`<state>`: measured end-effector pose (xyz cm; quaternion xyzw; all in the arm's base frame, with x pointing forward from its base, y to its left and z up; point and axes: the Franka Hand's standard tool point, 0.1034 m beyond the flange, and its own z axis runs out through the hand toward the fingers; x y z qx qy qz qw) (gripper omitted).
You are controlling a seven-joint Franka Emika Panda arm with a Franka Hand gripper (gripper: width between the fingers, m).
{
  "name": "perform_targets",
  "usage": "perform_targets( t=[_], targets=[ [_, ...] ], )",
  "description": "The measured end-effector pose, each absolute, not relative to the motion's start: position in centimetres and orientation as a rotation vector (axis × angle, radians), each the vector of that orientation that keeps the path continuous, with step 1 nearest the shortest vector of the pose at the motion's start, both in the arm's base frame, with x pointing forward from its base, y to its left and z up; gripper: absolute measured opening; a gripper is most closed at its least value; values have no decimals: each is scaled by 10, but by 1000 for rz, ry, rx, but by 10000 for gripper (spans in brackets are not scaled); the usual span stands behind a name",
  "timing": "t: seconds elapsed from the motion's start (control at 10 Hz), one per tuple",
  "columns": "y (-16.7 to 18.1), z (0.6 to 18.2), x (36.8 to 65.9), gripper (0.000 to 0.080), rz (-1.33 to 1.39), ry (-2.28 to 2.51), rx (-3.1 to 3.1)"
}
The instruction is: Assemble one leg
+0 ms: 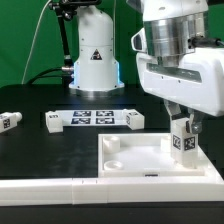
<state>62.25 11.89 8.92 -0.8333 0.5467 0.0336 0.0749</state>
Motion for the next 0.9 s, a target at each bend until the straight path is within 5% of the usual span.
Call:
perform_targets(
  t=[0.1,0.2,0.3,0.4,0.9],
  targets=[
    [119,90,621,367,107,1576,-2545],
    [119,88,620,545,103,1454,-2617],
    [119,87,619,545,92,1285,-2704],
    [118,86,619,633,78,1122,-2776],
    [114,84,620,649,19,412,-2976]
  ],
)
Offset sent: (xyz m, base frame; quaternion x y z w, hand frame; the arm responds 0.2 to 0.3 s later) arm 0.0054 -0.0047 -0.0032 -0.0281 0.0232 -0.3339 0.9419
